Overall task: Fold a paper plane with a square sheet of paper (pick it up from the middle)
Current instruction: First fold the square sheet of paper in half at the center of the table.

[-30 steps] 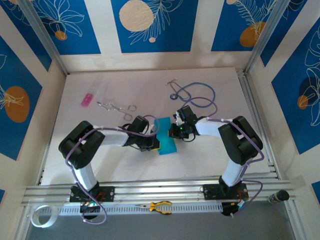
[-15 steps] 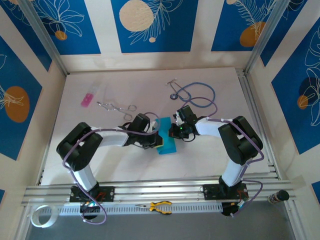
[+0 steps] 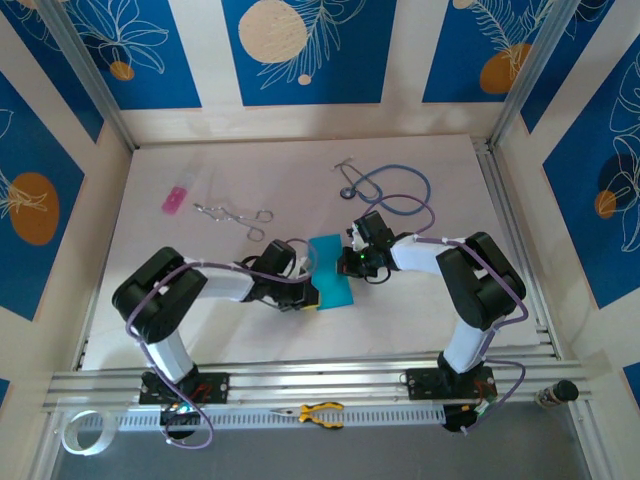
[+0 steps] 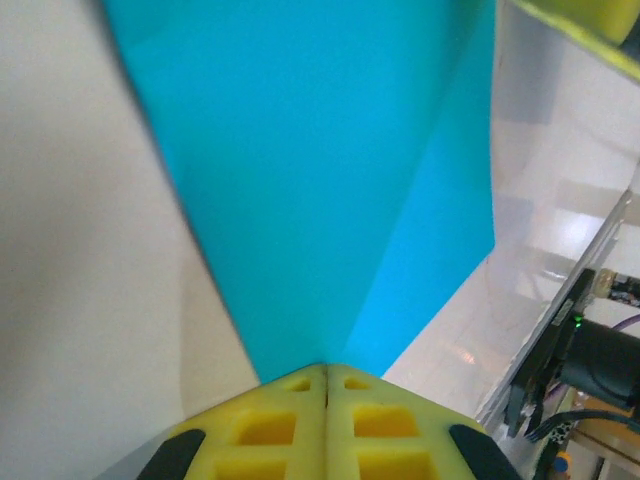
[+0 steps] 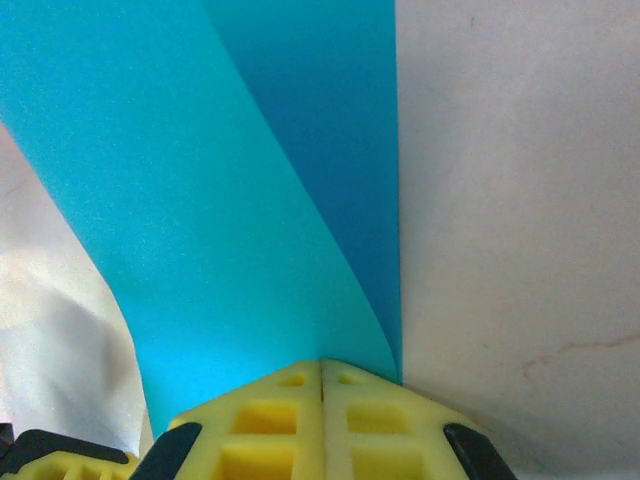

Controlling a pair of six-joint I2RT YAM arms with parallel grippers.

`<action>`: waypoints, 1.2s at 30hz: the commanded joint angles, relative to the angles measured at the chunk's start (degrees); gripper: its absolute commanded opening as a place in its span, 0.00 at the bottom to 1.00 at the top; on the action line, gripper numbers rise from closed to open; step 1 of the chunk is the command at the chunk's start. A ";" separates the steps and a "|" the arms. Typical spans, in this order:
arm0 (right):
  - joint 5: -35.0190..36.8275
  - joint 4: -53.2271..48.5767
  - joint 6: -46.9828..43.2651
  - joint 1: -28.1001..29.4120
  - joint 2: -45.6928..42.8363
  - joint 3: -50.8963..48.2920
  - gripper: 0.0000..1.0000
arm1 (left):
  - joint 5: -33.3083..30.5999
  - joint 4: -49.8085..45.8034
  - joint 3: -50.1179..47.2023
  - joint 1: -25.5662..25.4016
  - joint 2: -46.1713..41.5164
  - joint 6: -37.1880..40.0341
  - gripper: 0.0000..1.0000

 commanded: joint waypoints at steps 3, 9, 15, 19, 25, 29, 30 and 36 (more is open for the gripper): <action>6.34 -9.45 0.13 -0.25 3.59 -3.45 0.00 | -4.00 -14.39 0.29 -2.63 -2.32 6.78 0.00; 6.42 -9.56 -0.01 -0.34 3.59 -3.69 0.00 | -9.61 -21.43 3.60 -4.90 -3.38 9.35 0.00; 6.35 -9.81 -0.29 -0.42 3.51 -3.64 0.00 | -11.64 -24.22 6.88 -6.23 -7.12 11.46 0.00; 5.69 -9.78 -1.19 -0.43 3.41 -3.62 0.00 | -13.15 -20.29 6.09 -4.66 -13.43 11.60 0.04; 2.03 -8.92 -5.52 -0.73 2.39 -4.12 0.00 | -8.51 -14.71 8.92 1.99 -8.74 8.06 0.03; -0.62 -8.35 -6.98 -1.11 1.58 -4.17 0.00 | -6.04 -10.67 11.83 4.48 -4.12 7.03 0.04; -0.65 -8.33 -6.99 -1.21 1.51 -4.15 0.00 | -5.96 -10.71 12.86 4.91 -2.93 7.45 0.04; -0.56 -8.65 -6.99 -1.52 1.74 -3.71 0.00 | -6.65 -8.71 15.78 6.77 2.46 9.25 0.04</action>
